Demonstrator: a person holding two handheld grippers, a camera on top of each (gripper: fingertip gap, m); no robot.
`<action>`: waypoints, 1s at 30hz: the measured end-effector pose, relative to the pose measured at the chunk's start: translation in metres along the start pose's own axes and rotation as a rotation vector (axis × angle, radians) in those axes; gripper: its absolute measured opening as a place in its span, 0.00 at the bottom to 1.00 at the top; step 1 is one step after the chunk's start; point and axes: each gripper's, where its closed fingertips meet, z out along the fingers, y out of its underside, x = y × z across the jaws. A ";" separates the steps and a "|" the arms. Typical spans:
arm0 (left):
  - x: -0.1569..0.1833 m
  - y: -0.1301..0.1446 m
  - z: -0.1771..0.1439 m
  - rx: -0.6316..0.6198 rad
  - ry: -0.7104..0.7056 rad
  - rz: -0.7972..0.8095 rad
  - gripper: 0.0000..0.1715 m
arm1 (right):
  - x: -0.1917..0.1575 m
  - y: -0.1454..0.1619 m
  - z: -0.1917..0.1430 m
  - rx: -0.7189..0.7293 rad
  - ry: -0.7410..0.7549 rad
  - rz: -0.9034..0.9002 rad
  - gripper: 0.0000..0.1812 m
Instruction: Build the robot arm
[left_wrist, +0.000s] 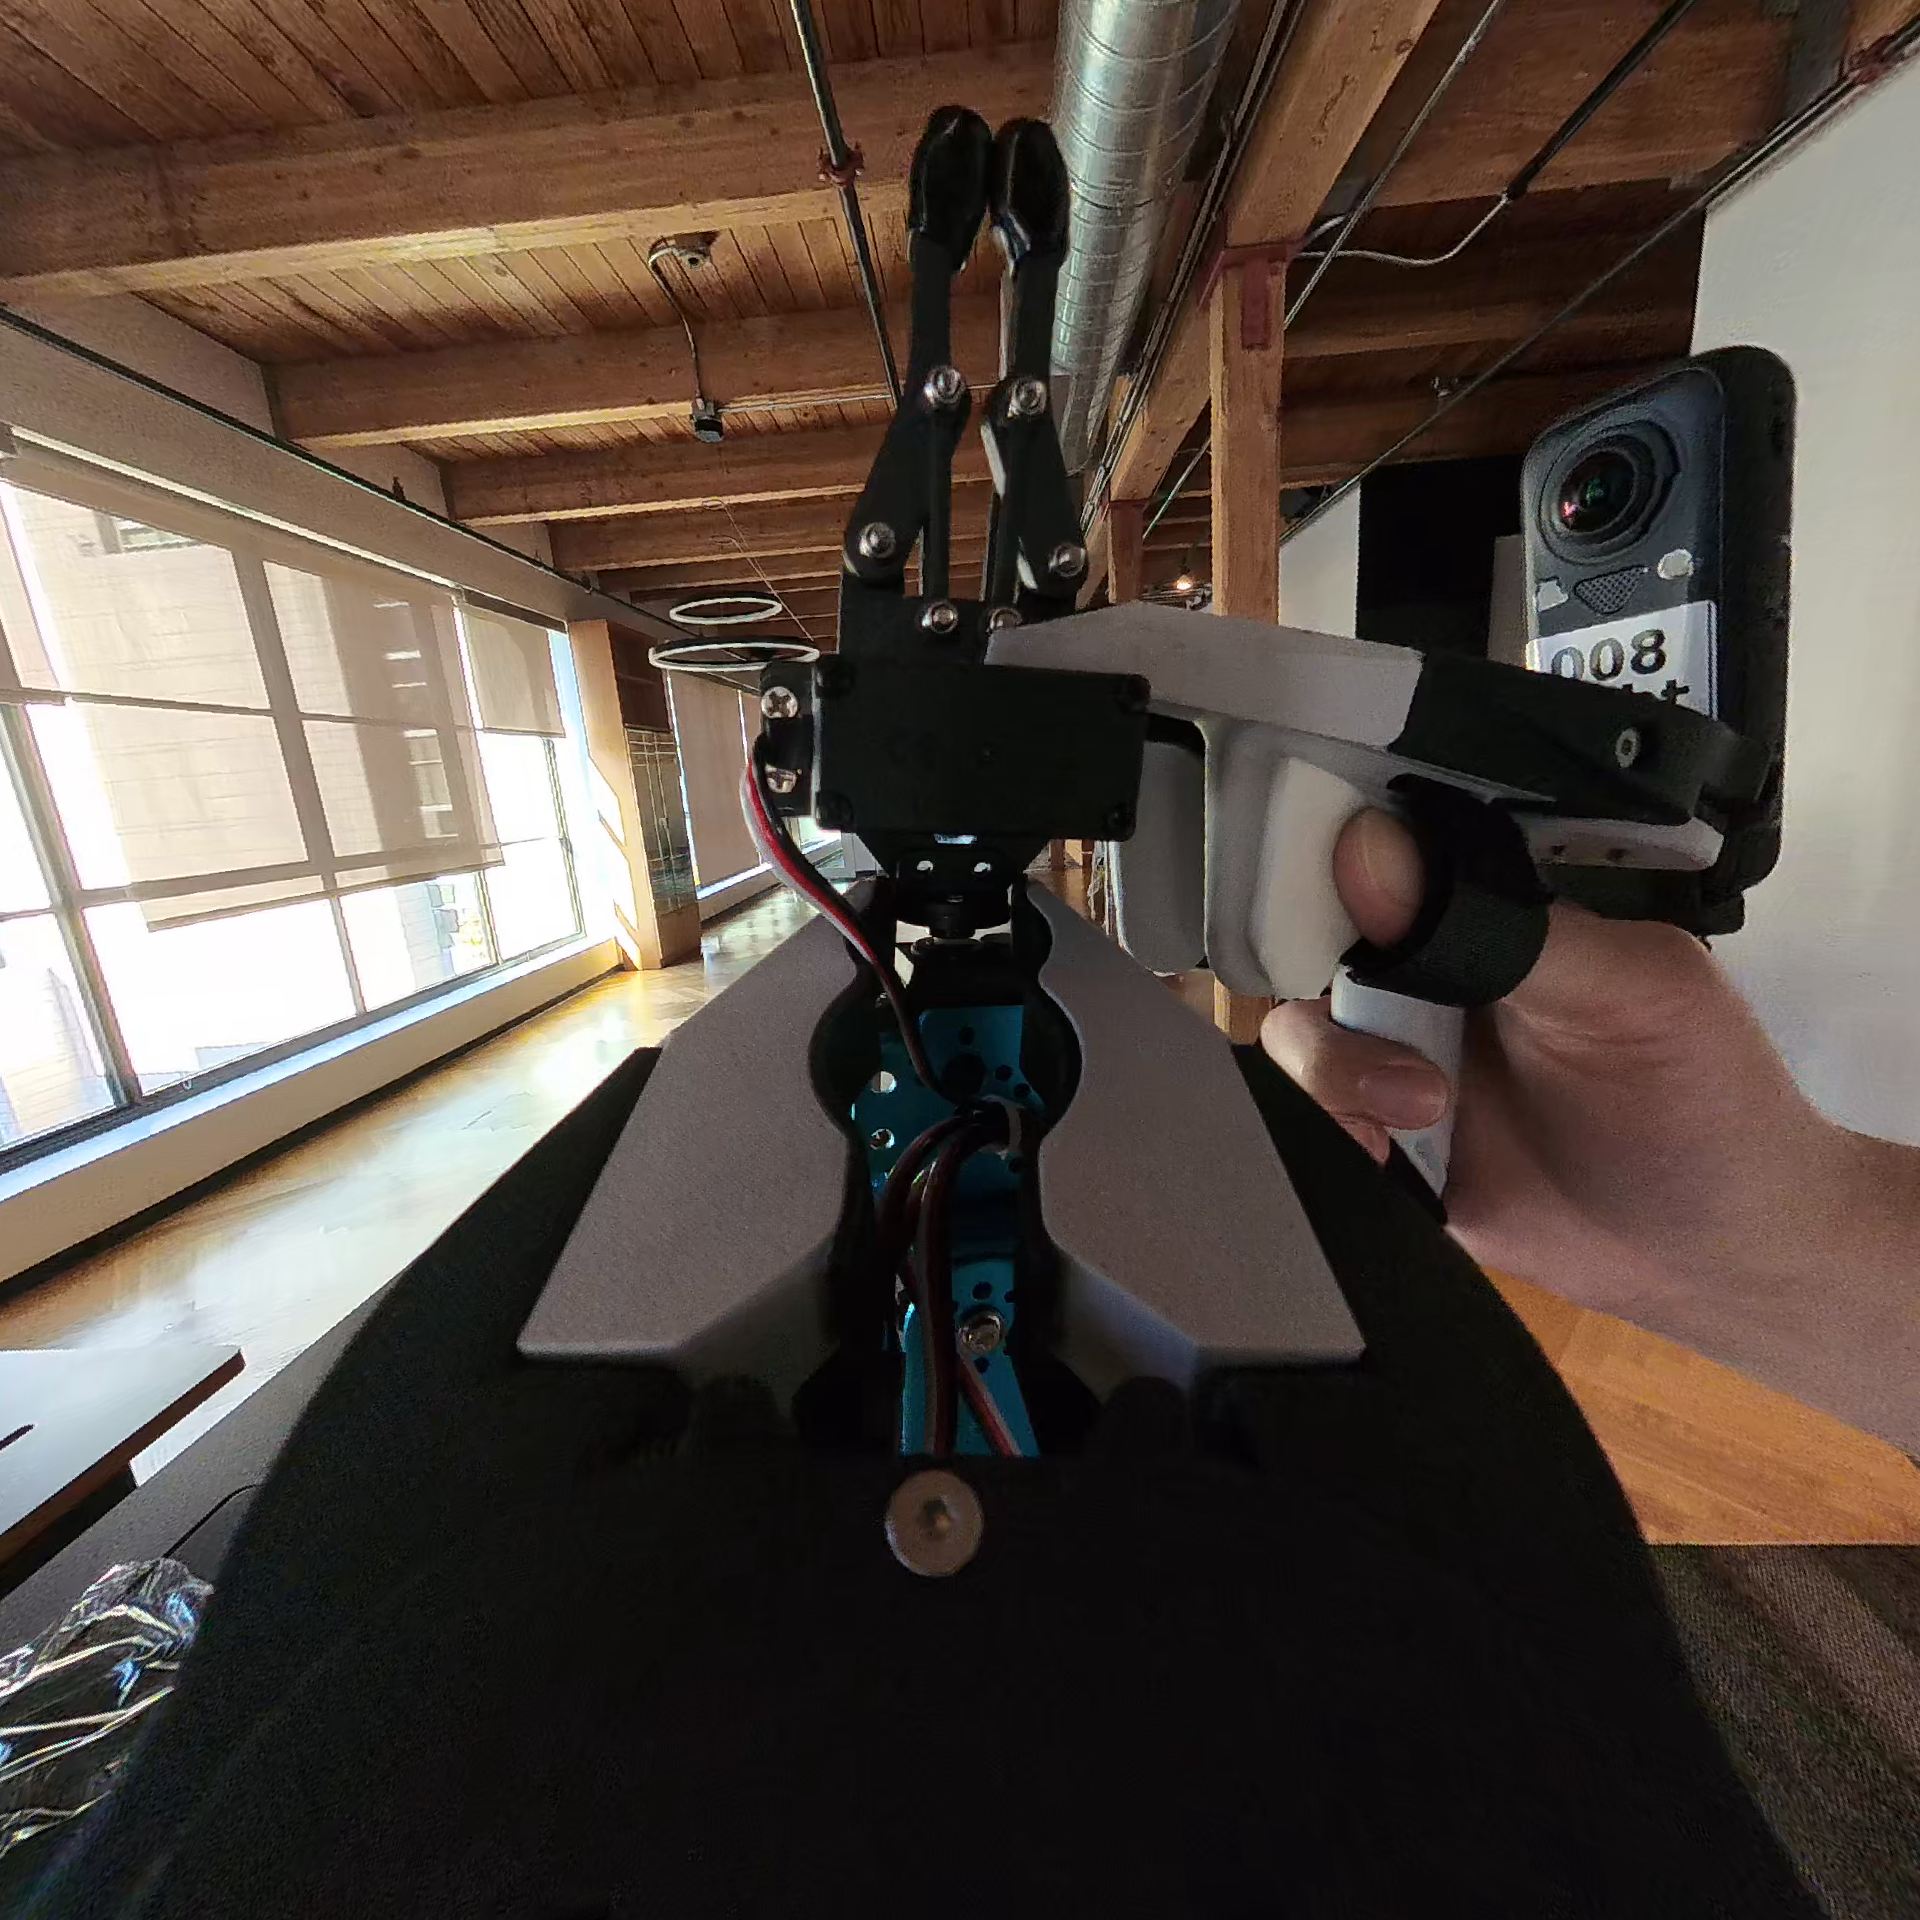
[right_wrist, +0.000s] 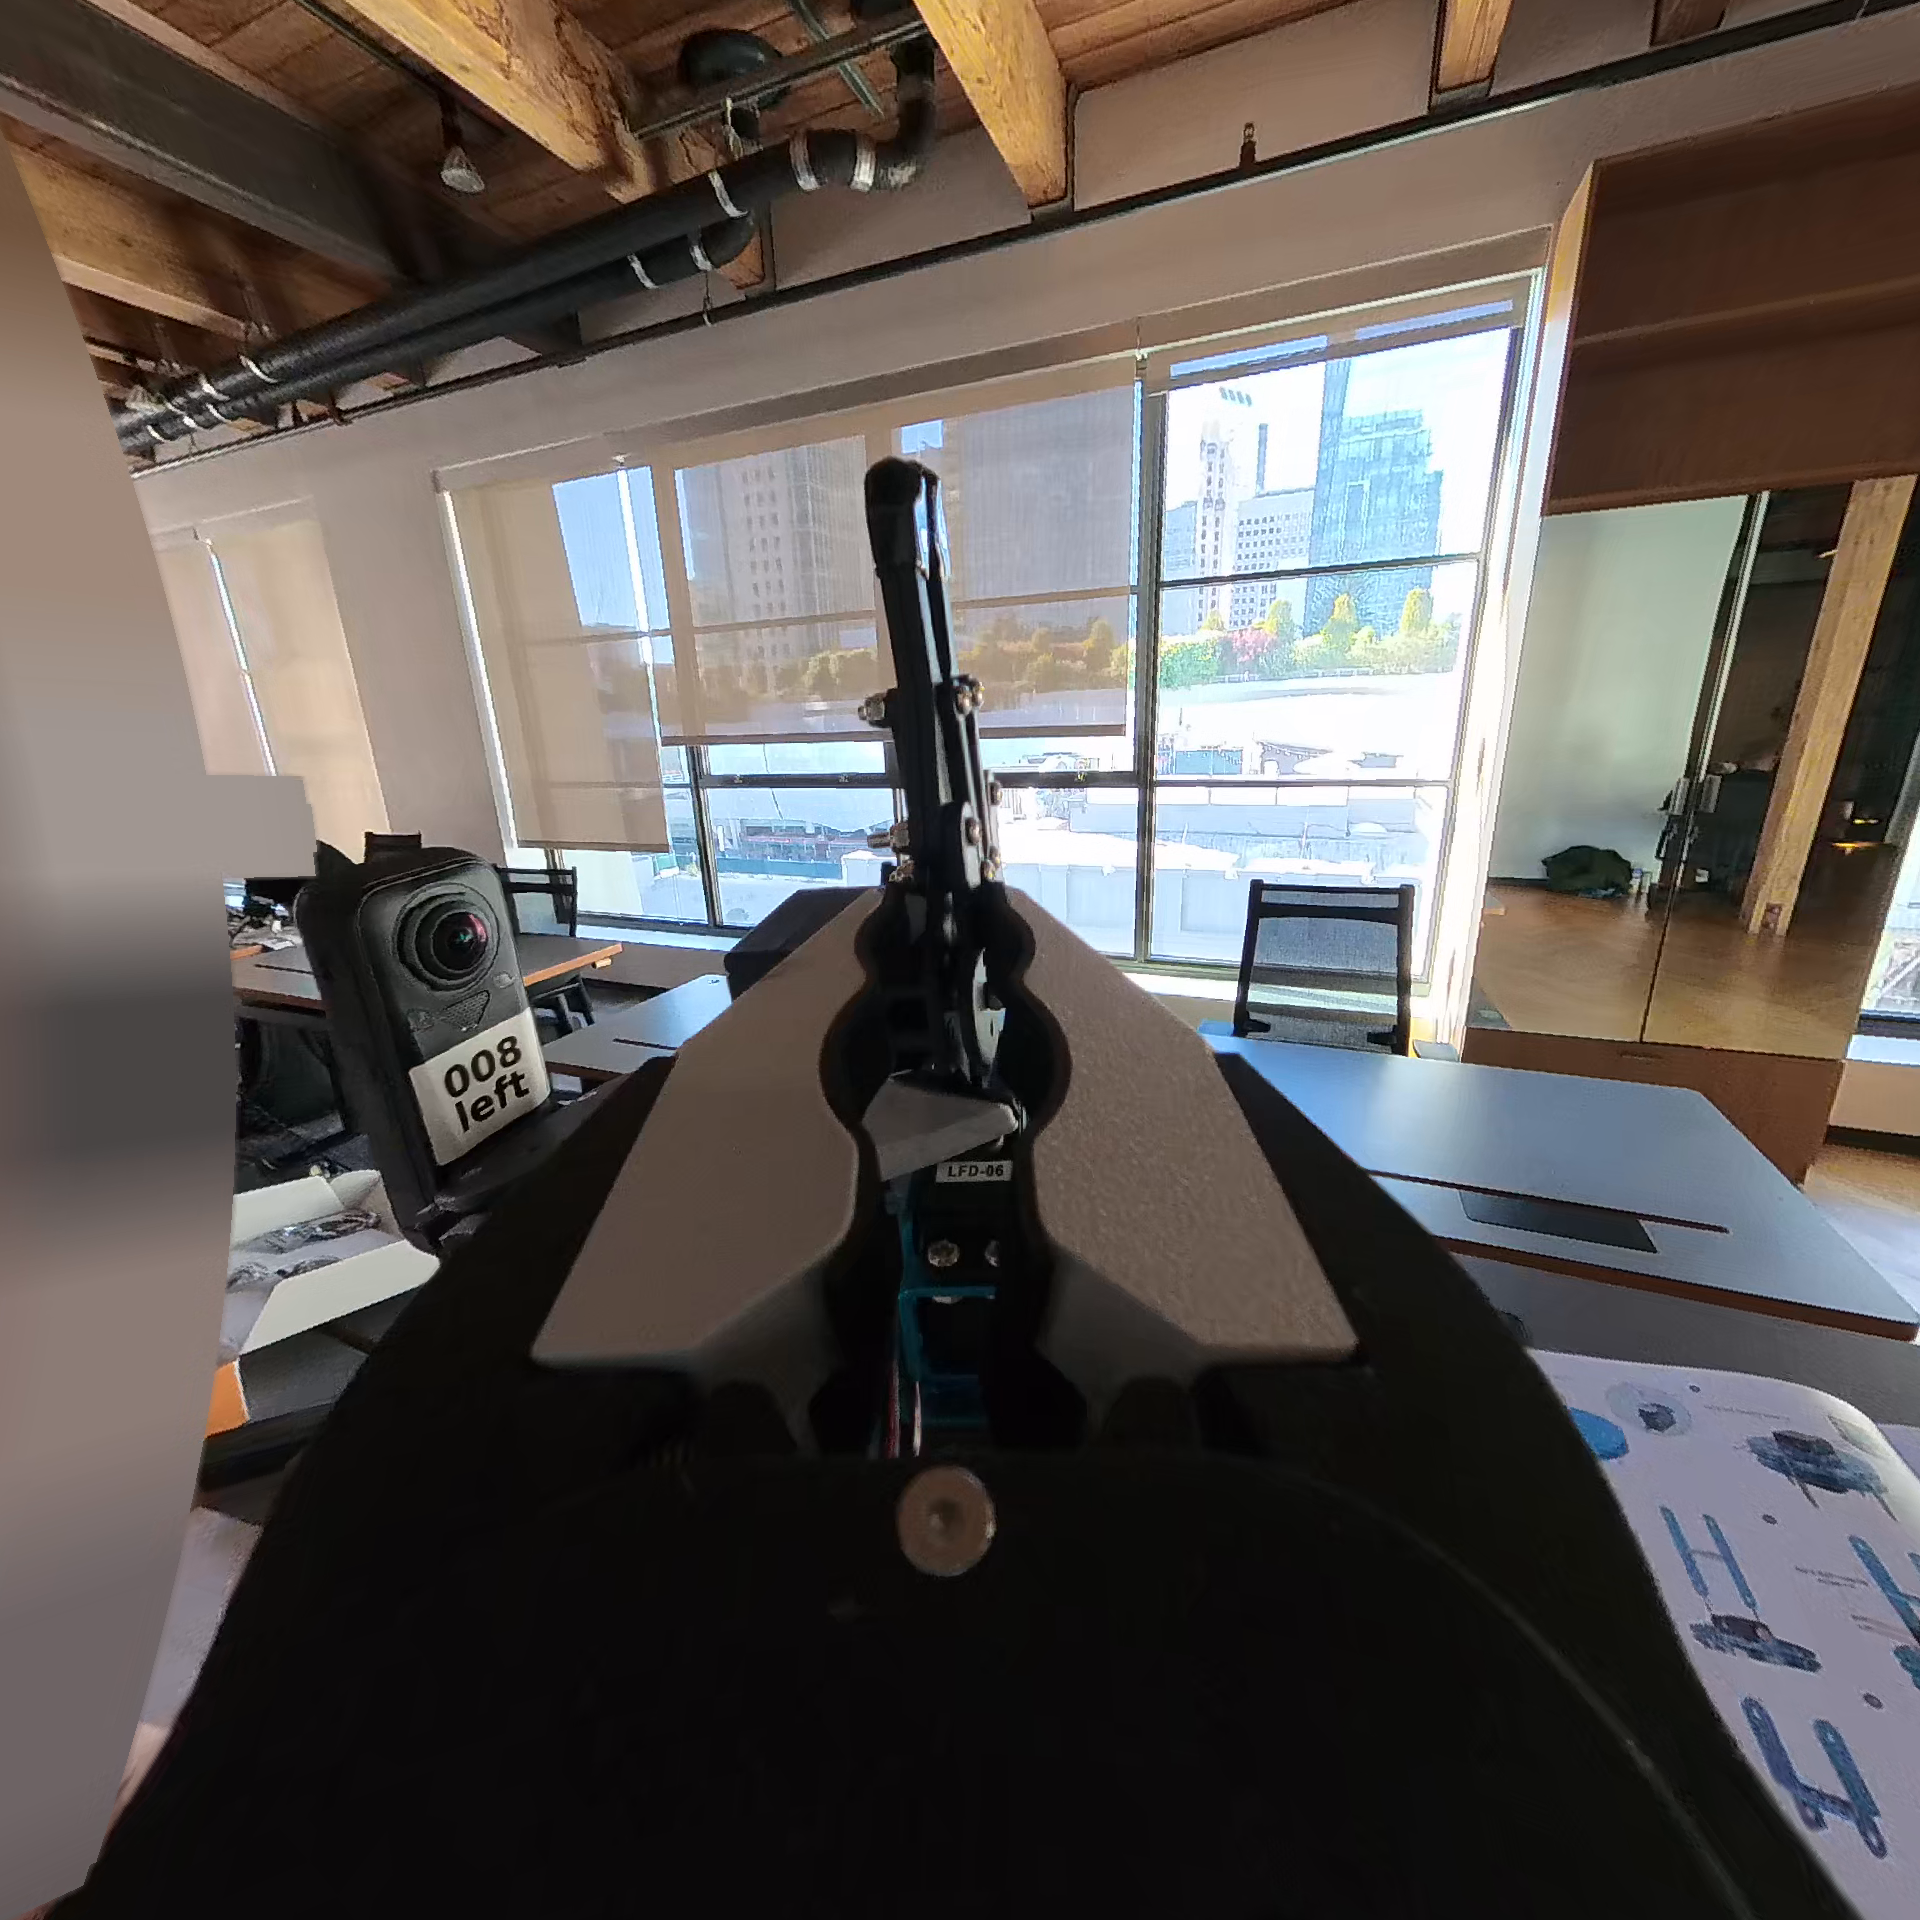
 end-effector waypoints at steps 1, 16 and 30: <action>-0.001 0.000 0.000 0.001 -0.001 -0.003 0.12 | 0.000 0.000 0.001 -0.004 -0.003 0.003 0.07; 0.000 0.000 0.001 0.005 0.000 -0.006 0.11 | 0.001 0.000 0.001 -0.030 -0.005 0.019 0.07; 0.002 -0.003 0.000 0.030 0.027 -0.026 0.15 | 0.001 0.000 0.003 -0.029 0.017 -0.028 0.08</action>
